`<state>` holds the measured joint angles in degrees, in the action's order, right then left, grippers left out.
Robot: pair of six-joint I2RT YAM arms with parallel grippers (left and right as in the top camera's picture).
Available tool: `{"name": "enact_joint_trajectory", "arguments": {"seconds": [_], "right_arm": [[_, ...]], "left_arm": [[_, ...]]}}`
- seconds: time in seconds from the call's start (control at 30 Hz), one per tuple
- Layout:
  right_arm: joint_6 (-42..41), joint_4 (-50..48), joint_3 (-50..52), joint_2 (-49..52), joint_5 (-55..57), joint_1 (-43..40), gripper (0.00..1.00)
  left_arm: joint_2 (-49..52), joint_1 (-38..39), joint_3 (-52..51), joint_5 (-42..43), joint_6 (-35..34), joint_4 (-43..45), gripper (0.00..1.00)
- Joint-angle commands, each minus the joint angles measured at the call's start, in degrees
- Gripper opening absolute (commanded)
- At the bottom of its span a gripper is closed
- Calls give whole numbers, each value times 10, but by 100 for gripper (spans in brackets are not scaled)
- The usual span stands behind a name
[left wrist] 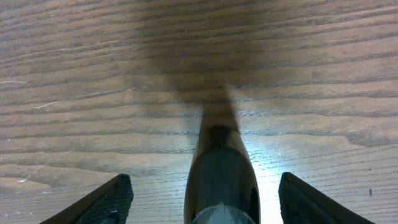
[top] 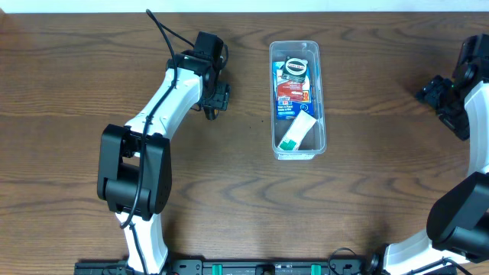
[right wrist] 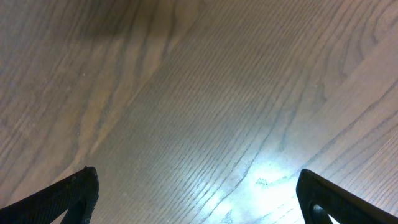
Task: Pack container
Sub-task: 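Grasp the dark bottle with white cap using left gripper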
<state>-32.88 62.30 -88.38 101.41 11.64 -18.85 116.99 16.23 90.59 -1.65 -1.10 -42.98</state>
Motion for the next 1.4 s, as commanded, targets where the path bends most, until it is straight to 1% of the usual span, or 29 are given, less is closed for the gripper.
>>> {"name": "enact_joint_trajectory", "arguments": {"seconds": [0.0, 0.1, 0.23, 0.3, 0.5, 0.63, 0.67, 0.7, 0.87, 1.03, 1.2, 1.37], "right_arm": [[-9, 1, 1, 3, 10, -2, 99], [-10, 1, 1, 3, 10, -2, 99], [-9, 1, 1, 3, 10, -2, 99], [-9, 1, 1, 3, 10, -2, 99], [-9, 1, 1, 3, 10, -2, 99], [-9, 1, 1, 3, 10, -2, 99], [-9, 1, 1, 3, 10, -2, 99], [-9, 1, 1, 3, 10, -2, 99], [-9, 1, 1, 3, 10, -2, 99], [-9, 1, 1, 3, 10, -2, 99], [-9, 1, 1, 3, 10, -2, 99], [-9, 1, 1, 3, 10, -2, 99]], "left_arm": [[-2, -3, 8, 2, 5, 1, 73], [-2, -3, 8, 2, 5, 0, 57], [-2, -3, 8, 2, 5, 1, 56], [-2, -3, 8, 2, 5, 0, 54], [-2, -3, 8, 2, 5, -3, 39], [-2, -3, 8, 2, 5, -9, 37], [-2, -3, 8, 2, 5, -10, 33], [-2, -3, 8, 2, 5, -12, 32], [-3, -3, 9, 2, 5, -19, 31], [-28, -3, 11, 2, 5, -29, 31], [-91, 1, 12, 5, 5, -34, 31], [-181, 24, 12, 67, 4, -34, 31]]}}
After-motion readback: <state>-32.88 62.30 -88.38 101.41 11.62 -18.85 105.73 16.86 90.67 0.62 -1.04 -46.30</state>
